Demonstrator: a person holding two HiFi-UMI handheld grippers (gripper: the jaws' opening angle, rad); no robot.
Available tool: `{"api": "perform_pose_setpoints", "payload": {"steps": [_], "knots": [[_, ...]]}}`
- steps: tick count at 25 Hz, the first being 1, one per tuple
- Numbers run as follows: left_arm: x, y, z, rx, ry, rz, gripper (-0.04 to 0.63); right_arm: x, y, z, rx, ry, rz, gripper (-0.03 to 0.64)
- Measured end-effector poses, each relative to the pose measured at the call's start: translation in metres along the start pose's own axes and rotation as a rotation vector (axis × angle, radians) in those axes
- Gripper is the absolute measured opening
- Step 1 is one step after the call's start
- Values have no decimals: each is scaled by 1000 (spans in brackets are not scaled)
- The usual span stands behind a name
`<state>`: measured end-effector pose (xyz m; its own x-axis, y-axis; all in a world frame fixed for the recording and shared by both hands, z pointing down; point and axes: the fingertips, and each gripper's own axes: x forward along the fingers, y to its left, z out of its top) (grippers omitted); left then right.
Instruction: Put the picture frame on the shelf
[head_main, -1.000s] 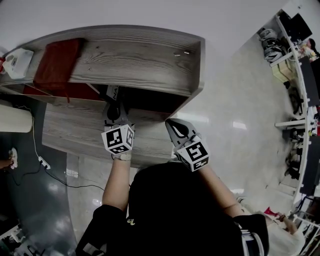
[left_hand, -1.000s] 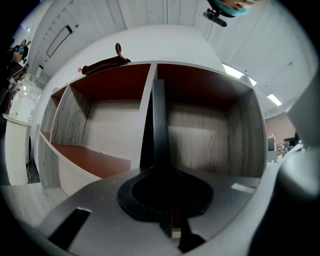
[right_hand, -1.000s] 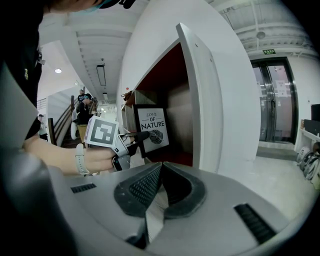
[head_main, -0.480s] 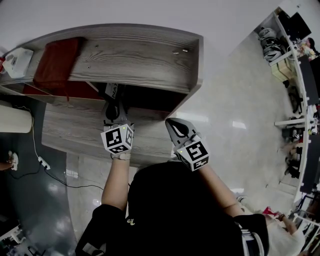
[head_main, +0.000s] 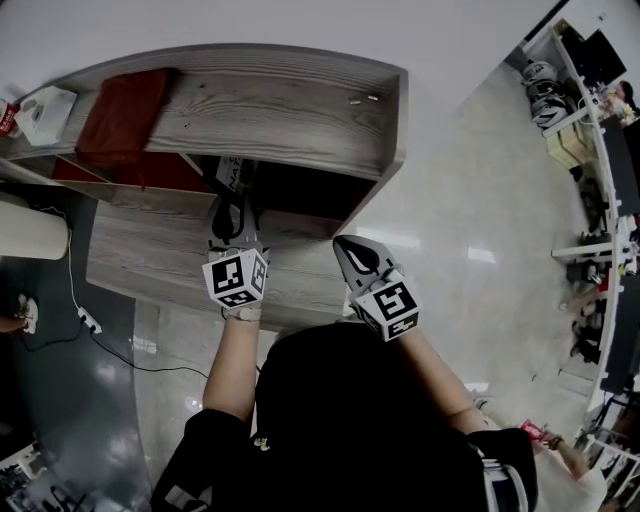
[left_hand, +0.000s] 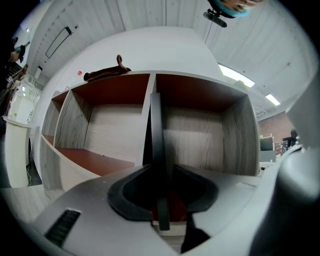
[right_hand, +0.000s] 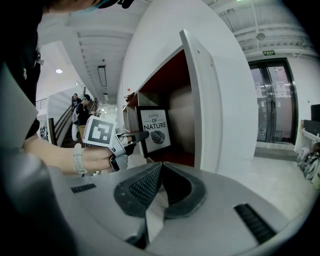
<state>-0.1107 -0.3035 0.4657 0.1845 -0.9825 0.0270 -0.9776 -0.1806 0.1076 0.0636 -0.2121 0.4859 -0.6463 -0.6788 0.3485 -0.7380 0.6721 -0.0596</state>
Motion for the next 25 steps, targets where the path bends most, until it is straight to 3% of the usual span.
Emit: {"api": "perform_pose_setpoints", "payload": {"steps": [9, 16, 25], "knots": [[-44, 2, 7, -1, 13, -4, 143, 1, 18, 2, 10, -13, 59, -3], [-88, 20, 5, -19, 29, 38, 143, 12, 41, 6, -1, -25, 143, -3], [-156, 35, 10, -12, 39, 98, 15, 30, 85, 17, -24, -35, 277, -3]]}}
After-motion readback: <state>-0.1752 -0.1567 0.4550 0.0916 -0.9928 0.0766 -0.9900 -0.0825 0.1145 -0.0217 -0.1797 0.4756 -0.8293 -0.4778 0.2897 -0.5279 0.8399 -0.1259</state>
